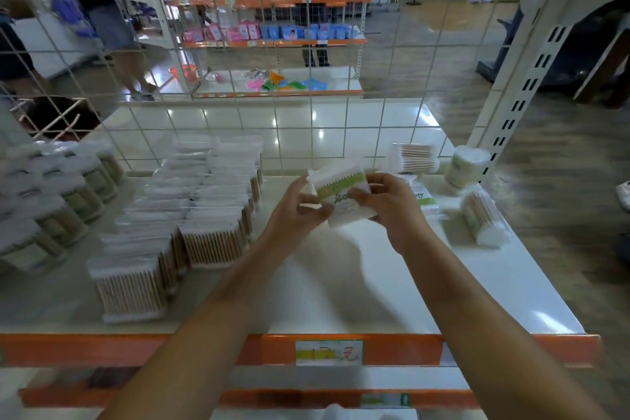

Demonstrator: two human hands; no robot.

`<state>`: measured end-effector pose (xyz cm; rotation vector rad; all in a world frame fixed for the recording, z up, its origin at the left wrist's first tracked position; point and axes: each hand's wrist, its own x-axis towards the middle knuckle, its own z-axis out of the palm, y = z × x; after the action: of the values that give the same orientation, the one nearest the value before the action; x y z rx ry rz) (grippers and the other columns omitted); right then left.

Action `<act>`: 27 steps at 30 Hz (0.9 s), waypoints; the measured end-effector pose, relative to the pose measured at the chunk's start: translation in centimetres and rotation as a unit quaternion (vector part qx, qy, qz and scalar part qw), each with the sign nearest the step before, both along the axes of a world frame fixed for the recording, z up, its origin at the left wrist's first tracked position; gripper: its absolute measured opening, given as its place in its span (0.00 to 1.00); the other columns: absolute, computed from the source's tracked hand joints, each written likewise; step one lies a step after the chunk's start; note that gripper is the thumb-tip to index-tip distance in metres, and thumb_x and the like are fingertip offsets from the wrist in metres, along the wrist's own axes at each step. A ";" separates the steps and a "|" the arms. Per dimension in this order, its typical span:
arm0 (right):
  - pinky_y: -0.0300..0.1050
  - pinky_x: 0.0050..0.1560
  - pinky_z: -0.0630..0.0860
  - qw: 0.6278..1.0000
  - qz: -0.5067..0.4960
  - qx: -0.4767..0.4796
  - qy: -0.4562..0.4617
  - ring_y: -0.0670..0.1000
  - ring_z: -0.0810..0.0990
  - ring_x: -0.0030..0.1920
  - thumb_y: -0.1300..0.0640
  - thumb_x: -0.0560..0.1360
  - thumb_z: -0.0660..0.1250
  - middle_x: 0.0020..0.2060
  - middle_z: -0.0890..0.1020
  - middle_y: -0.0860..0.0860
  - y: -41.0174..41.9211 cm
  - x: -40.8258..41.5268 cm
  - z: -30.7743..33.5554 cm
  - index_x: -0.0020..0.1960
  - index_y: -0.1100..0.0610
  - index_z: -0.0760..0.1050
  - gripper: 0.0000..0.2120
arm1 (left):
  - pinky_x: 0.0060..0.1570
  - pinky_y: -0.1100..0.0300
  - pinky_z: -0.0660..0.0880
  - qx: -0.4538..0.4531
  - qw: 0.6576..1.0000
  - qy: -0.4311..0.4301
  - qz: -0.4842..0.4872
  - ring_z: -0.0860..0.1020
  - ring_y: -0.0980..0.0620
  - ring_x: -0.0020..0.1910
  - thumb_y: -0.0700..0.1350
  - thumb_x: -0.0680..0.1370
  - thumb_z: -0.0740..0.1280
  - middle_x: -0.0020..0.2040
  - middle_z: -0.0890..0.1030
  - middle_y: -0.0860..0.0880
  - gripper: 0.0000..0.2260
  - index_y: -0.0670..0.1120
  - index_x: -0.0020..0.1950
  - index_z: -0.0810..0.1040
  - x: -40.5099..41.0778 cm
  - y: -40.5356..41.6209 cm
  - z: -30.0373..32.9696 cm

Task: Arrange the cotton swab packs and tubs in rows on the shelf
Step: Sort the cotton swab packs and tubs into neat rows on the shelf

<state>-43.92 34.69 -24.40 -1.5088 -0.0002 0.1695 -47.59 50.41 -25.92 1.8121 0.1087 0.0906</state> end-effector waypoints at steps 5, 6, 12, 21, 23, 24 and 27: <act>0.51 0.48 0.78 0.998 0.028 0.047 0.016 0.55 0.80 0.43 0.70 0.71 0.68 0.42 0.81 0.56 0.3 -2.1 0.1 0.48 0.59 0.75 0.09 | 0.49 0.53 0.79 -0.181 0.983 -0.018 -0.020 0.80 0.47 0.49 0.34 0.73 0.67 0.53 0.80 0.41 0.18 0.40 0.63 0.72 -1.5 -0.5 1.1; 0.52 0.49 0.78 0.998 0.033 0.053 0.017 0.56 0.80 0.43 0.70 0.71 0.67 0.42 0.81 0.57 0.3 -2.4 0.2 0.48 0.59 0.75 0.09 | 0.48 0.53 0.79 -0.192 0.981 -0.025 -0.015 0.80 0.47 0.48 0.33 0.73 0.67 0.52 0.80 0.41 0.18 0.38 0.63 0.72 -1.6 -0.5 1.3; 0.48 0.48 0.78 0.998 0.020 0.040 -0.034 0.55 0.79 0.45 0.68 0.71 0.69 0.44 0.81 0.56 0.5 -3.9 0.2 0.49 0.59 0.74 0.10 | 0.49 0.48 0.78 -0.201 0.979 -0.026 -0.006 0.80 0.46 0.47 0.32 0.72 0.67 0.50 0.81 0.41 0.16 0.37 0.60 0.74 -2.4 -0.2 1.9; 0.32 0.40 0.74 0.919 -0.041 -0.236 -0.314 0.43 0.77 0.40 0.67 0.72 0.66 0.40 0.74 0.40 1.7 -5.9 -0.1 0.48 0.56 0.79 0.09 | 0.46 0.51 0.78 -0.171 0.984 -0.045 0.019 0.80 0.45 0.46 0.36 0.72 0.70 0.49 0.80 0.40 0.12 0.42 0.55 0.77 -3.1 -0.5 2.4; 0.34 0.41 0.75 0.928 -0.025 -0.222 -0.298 0.43 0.78 0.40 0.63 0.73 0.68 0.40 0.74 0.38 2.0 -6.3 0.5 0.47 0.52 0.77 0.07 | 0.48 0.49 0.78 -0.160 0.985 -0.059 0.017 0.79 0.44 0.47 0.36 0.71 0.70 0.49 0.80 0.41 0.12 0.44 0.53 0.77 -3.3 -0.4 2.6; 0.33 0.41 0.75 0.933 -0.019 -0.212 -0.290 0.42 0.79 0.40 0.61 0.73 0.68 0.40 0.75 0.37 2.1 -6.4 0.7 0.46 0.49 0.76 0.07 | 0.48 0.49 0.77 -0.155 0.986 -0.066 0.014 0.78 0.44 0.46 0.36 0.71 0.70 0.49 0.80 0.41 0.12 0.45 0.52 0.77 -3.4 -0.3 2.6; 0.30 0.40 0.74 0.945 0.010 -0.183 -0.272 0.40 0.79 0.41 0.58 0.72 0.70 0.40 0.77 0.37 2.0 -6.7 1.6 0.46 0.46 0.74 0.08 | 0.48 0.52 0.77 -0.138 0.986 -0.089 0.010 0.78 0.46 0.46 0.38 0.69 0.72 0.48 0.81 0.42 0.12 0.48 0.50 0.78 -4.0 0.2 2.8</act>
<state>-50.65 36.70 -22.80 -1.8858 -0.4480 -0.2512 -51.57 50.62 -23.08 1.5197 0.0109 0.2387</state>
